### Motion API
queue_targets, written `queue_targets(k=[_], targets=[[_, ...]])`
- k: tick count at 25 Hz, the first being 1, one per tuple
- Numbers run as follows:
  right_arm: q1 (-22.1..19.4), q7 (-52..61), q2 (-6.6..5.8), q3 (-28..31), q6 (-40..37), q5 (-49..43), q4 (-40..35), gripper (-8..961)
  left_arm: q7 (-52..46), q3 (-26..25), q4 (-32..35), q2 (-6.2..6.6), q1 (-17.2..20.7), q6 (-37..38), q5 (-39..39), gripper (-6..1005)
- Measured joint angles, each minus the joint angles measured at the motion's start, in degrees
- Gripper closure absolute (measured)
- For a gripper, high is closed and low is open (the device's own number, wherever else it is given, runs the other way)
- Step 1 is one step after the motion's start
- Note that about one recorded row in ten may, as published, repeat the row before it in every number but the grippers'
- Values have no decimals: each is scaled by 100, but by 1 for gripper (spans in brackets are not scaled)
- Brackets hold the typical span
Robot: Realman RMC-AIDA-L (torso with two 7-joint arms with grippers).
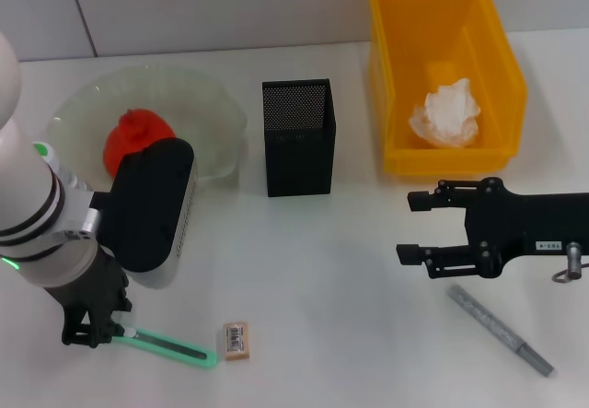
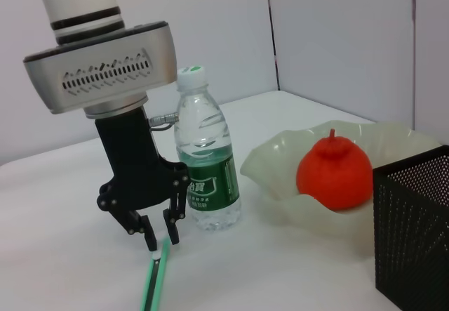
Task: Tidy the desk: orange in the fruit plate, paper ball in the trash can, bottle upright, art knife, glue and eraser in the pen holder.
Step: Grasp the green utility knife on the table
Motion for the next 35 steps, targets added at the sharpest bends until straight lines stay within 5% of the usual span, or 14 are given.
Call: queue_targets(k=[35], targets=[[36,-9,-3,-63,132,0,44,192,45,31,-10,9,41,68,0,765]])
